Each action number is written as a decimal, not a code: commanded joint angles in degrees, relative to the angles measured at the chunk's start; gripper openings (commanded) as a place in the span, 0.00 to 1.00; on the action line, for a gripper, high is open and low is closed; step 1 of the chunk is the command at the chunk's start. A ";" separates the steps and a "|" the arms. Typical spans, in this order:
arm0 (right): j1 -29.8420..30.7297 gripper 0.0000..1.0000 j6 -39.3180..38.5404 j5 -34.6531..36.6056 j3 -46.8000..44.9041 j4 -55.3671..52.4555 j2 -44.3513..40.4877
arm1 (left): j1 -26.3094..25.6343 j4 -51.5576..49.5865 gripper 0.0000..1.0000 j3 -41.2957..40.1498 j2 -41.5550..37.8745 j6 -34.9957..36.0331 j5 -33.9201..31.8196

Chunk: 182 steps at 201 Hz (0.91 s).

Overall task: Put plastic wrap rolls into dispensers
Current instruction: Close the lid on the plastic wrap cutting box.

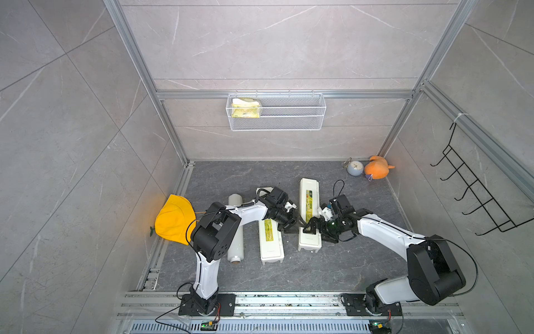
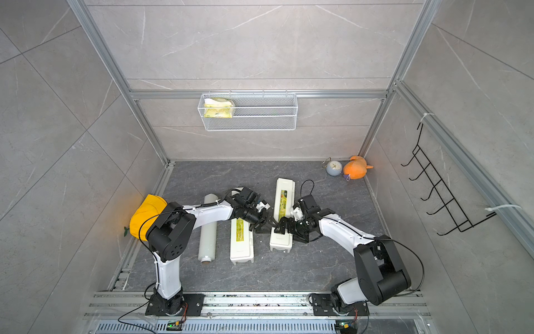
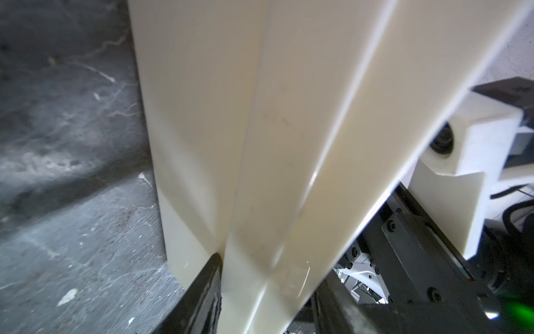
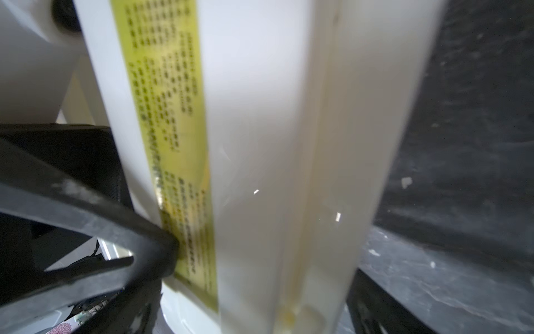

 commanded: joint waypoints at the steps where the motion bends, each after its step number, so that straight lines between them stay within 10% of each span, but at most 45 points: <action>1: -2.37 0.98 0.58 -0.98 -2.44 0.82 -2.49 | -1.63 -7.73 0.45 -1.06 2.89 -0.69 -3.31; 146: -12.77 0.87 -6.43 -5.70 13.26 1.02 10.69 | 3.06 -16.96 0.52 22.69 14.01 4.31 -6.71; 182: -14.56 0.91 -7.94 -6.55 19.83 0.10 16.88 | 5.48 -17.90 0.72 30.80 17.00 5.01 -7.80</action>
